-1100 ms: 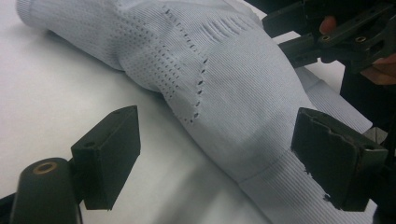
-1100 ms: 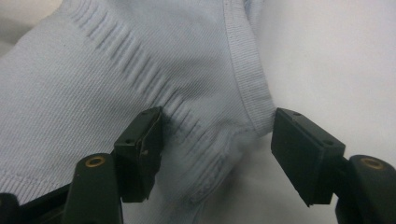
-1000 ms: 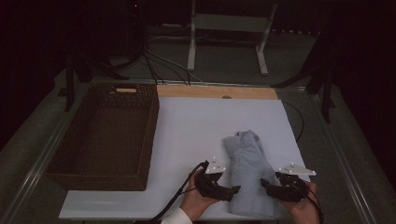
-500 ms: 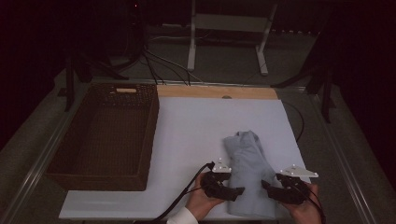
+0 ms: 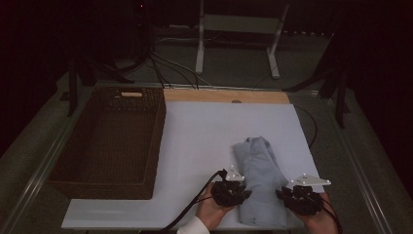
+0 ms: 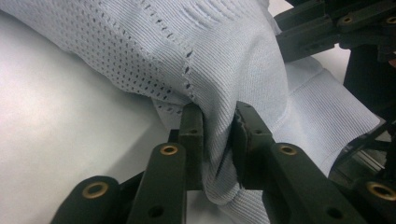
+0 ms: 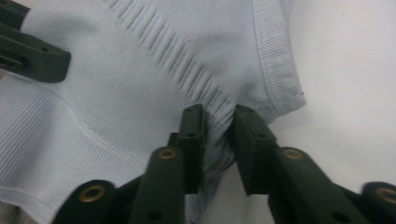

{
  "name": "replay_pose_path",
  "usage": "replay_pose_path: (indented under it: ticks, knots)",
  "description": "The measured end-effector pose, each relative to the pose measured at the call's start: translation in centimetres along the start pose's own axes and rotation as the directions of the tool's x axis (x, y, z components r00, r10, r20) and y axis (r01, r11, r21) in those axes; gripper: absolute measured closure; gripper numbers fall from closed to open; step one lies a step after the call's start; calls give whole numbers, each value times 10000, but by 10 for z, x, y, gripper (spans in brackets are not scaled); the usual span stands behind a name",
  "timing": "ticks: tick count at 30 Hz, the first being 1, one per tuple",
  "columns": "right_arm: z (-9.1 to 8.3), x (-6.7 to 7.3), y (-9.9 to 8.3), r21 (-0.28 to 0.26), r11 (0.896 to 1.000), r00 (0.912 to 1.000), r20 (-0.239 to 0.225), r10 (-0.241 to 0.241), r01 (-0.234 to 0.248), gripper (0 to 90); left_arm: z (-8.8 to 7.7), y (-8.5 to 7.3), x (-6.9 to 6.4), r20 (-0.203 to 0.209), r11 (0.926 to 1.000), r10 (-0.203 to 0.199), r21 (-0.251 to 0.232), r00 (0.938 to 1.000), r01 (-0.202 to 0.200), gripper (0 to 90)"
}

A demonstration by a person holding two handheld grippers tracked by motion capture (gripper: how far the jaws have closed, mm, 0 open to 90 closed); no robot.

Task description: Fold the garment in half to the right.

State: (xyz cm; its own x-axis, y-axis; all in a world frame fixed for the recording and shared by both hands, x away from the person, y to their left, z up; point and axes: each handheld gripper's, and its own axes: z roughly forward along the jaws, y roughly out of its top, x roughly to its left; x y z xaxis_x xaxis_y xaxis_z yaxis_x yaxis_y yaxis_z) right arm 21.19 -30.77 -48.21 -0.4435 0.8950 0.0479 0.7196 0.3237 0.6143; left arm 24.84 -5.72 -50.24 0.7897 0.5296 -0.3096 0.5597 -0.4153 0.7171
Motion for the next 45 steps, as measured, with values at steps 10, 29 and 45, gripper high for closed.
replay_pose_path:
  ticks: [10,29,45]
  knots:
    - [10,5,13,-365,9990,9997,59,-247,249,792,-13,4,13,-538,9993,-171,-350,9984,152,786]
    - [51,27,54,-689,9928,9941,-405,-1004,975,509,-49,-3,50,-1706,9947,-790,-788,9822,663,791]
    - [69,44,73,-849,9934,9910,-1034,-856,769,327,-75,-24,62,-1946,9924,-1052,-829,9752,905,778]
